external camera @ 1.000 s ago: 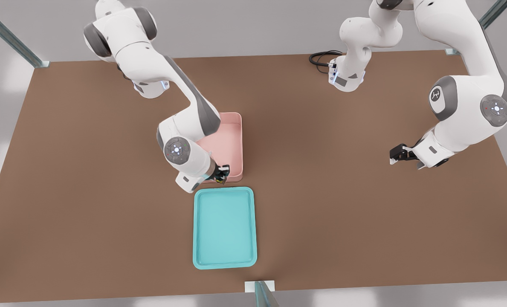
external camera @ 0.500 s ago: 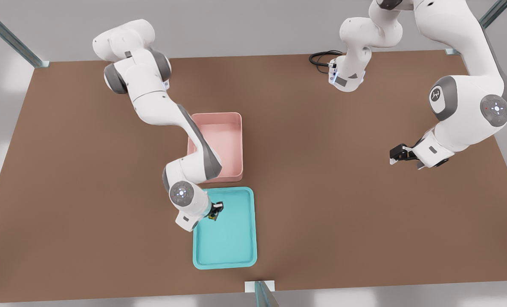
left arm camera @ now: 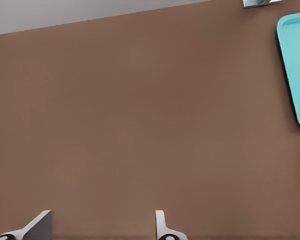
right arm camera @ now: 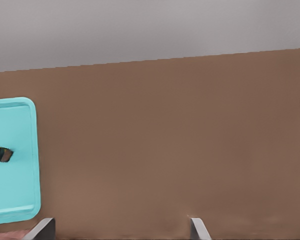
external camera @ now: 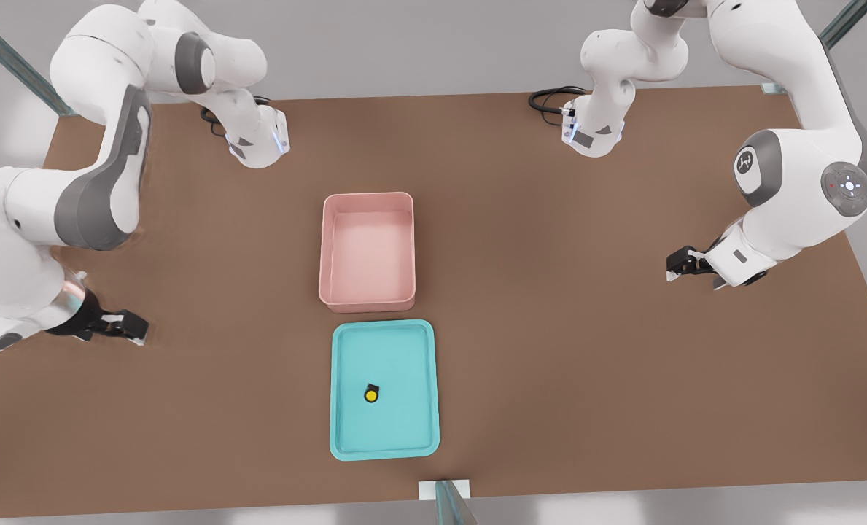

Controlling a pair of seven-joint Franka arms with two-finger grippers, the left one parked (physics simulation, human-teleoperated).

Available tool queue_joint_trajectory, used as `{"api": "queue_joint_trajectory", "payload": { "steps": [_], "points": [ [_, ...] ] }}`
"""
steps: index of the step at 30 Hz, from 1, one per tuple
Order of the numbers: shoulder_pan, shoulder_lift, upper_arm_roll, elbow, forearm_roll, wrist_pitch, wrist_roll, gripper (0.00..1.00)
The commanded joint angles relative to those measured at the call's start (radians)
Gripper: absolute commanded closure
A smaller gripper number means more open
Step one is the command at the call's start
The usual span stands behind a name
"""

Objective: The left arm remains still, and the right arm places the button from the box into the tray

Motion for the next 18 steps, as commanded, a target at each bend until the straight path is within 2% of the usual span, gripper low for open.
{"api": "queue_joint_trajectory", "payload": {
  "steps": [1, 2, 3, 4, 7, 8, 9, 18],
  "points": [
    [-0.119, -0.010, -0.001, -0.003, 0.008, -0.228, -0.455, 0.00],
    [-0.162, -0.026, 0.002, -0.060, 0.011, -0.194, -0.521, 0.00],
    [-0.080, -0.242, 0.005, -0.427, -0.038, 0.042, -0.398, 0.00],
    [-0.017, -0.379, 0.022, -0.643, -0.073, 0.161, -0.190, 0.00],
    [0.016, -0.390, 0.057, -0.643, -0.078, 0.127, -0.133, 0.00],
    [-0.192, -0.390, 0.285, -0.632, -0.099, 0.121, -0.124, 0.00],
    [-0.303, -0.392, 0.399, -0.588, -0.101, 0.055, -0.128, 0.00],
    [-0.286, -0.373, 0.404, -0.569, -0.108, 0.013, -0.116, 0.00]
  ]
}}
